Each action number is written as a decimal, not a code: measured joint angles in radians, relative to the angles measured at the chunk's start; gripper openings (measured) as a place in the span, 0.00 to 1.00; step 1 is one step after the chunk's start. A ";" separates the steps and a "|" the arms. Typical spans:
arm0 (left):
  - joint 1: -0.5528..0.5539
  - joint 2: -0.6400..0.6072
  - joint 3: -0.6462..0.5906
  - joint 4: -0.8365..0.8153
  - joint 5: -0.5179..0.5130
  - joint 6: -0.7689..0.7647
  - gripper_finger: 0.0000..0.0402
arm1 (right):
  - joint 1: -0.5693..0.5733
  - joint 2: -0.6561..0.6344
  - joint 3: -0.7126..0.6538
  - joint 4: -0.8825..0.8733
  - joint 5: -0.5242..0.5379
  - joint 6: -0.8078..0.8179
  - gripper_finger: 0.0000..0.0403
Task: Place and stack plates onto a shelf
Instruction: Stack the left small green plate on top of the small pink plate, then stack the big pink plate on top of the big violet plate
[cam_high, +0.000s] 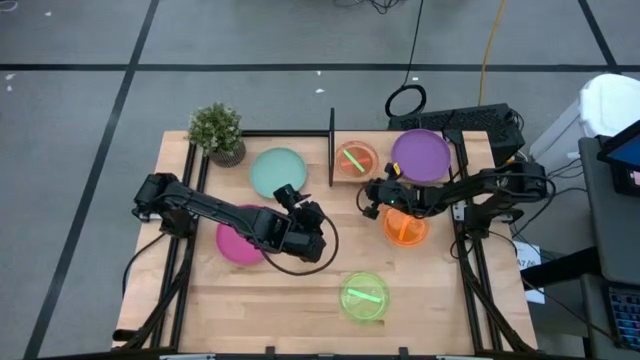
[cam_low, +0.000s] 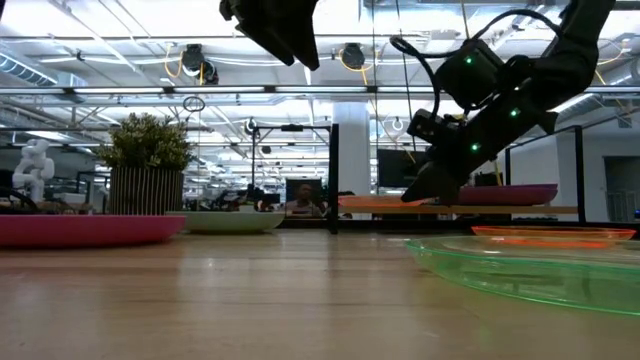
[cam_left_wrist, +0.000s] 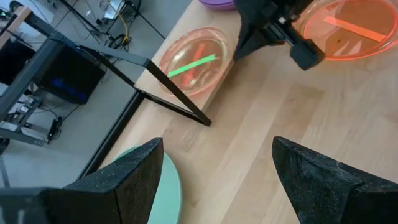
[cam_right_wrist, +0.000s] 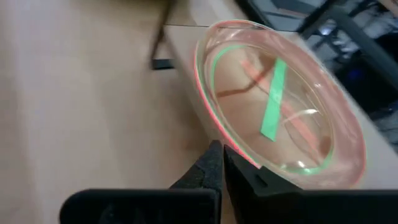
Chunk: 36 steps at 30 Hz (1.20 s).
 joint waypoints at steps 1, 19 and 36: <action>0.001 0.000 0.000 0.000 0.000 0.002 0.76 | -0.007 0.002 0.000 0.007 0.003 -0.005 0.00; 0.000 0.000 0.000 -0.013 0.000 0.001 0.76 | -0.052 0.001 0.000 0.026 0.016 -0.041 0.00; 0.005 -0.001 -0.092 -0.078 0.032 -0.045 0.76 | 0.103 -0.298 -0.001 -0.226 0.069 -0.001 0.00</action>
